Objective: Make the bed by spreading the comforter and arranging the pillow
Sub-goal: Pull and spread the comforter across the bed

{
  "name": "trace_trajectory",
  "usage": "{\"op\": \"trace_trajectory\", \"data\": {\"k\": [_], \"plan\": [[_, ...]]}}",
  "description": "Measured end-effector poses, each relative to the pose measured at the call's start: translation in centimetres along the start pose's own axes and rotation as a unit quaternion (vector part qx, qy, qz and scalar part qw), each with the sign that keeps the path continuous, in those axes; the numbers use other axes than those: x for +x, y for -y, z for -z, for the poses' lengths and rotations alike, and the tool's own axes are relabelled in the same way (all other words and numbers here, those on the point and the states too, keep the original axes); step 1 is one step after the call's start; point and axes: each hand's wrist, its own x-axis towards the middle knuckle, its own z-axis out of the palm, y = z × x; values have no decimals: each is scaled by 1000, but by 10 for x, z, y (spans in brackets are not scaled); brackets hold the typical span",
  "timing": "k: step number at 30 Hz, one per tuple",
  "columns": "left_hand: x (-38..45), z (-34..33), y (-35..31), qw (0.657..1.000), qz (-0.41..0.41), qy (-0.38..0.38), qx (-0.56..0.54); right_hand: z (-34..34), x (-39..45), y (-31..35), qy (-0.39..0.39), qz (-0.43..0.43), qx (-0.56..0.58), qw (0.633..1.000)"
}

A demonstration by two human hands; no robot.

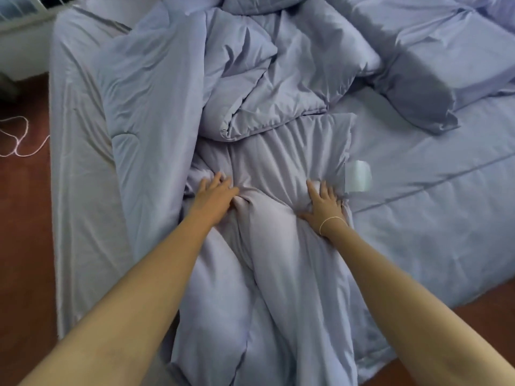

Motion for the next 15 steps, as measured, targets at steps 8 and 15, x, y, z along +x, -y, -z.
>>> {"op": "trace_trajectory", "data": {"k": [8, 15], "plan": [[-50, 3, 12, 981, -75, -176, 36, 21, -34, 17, -36, -10, 82, 996], [-160, -1, 75, 965, -108, -225, 76, 1, -126, 105, -48, -1, 159, 986]]}}
